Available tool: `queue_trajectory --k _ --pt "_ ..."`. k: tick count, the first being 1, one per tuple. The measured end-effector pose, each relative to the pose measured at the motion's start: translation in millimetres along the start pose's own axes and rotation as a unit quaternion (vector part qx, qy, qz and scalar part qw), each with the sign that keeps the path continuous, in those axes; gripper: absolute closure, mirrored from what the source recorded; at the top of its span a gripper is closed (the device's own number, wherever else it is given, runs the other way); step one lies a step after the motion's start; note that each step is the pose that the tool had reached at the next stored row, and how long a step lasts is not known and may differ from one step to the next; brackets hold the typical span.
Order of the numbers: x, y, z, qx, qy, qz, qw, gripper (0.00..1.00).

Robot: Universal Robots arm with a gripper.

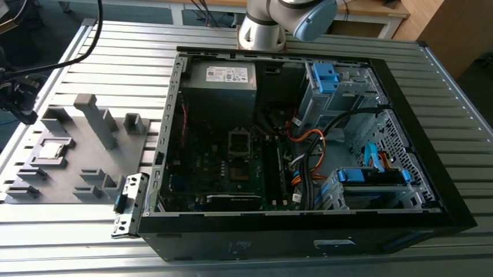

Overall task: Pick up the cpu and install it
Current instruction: 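Pick up the cpu and move it towards the insertion slot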

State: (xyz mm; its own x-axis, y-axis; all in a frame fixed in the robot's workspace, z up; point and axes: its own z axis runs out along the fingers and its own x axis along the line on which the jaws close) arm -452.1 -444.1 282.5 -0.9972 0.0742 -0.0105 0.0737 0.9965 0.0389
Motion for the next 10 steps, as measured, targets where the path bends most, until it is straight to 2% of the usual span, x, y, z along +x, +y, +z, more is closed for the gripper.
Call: queue_trajectory --k 10 --pt "0.9 -0.5 12.2 0.0001 0.0003 0.000 1.00000 0.89"
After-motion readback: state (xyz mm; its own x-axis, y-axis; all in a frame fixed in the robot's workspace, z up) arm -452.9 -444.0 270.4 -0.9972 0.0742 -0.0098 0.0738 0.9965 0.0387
